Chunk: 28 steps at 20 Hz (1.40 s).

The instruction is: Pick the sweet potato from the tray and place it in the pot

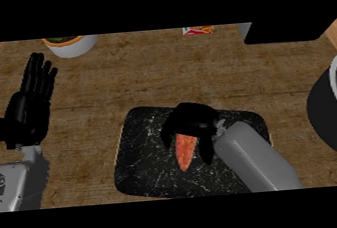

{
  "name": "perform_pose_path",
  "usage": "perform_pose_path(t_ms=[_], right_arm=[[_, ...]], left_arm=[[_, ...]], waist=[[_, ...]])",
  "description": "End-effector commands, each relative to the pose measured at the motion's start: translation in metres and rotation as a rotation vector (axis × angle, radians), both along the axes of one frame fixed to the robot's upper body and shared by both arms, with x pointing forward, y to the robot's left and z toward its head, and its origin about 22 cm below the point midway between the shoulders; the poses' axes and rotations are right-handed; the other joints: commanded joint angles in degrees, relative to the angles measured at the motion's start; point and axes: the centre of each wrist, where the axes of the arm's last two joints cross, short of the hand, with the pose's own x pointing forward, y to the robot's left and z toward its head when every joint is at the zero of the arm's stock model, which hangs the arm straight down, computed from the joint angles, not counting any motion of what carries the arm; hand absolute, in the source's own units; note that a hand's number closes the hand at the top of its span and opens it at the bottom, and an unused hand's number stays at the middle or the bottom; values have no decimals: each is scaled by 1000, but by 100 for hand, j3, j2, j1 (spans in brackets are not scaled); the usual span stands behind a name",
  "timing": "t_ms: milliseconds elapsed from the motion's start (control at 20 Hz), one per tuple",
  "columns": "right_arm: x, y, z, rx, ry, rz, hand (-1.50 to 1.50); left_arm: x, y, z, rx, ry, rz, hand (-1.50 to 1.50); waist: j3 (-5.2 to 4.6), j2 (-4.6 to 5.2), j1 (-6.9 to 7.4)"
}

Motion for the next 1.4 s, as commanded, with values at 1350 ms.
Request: perform_pose_path(t_ms=[1350], right_arm=[[-111, 14, 95, 173, -512, -1288, 150]], left_arm=[[-7, 8, 0, -4, 29, 48, 0]], waist=[[41, -44, -245]])
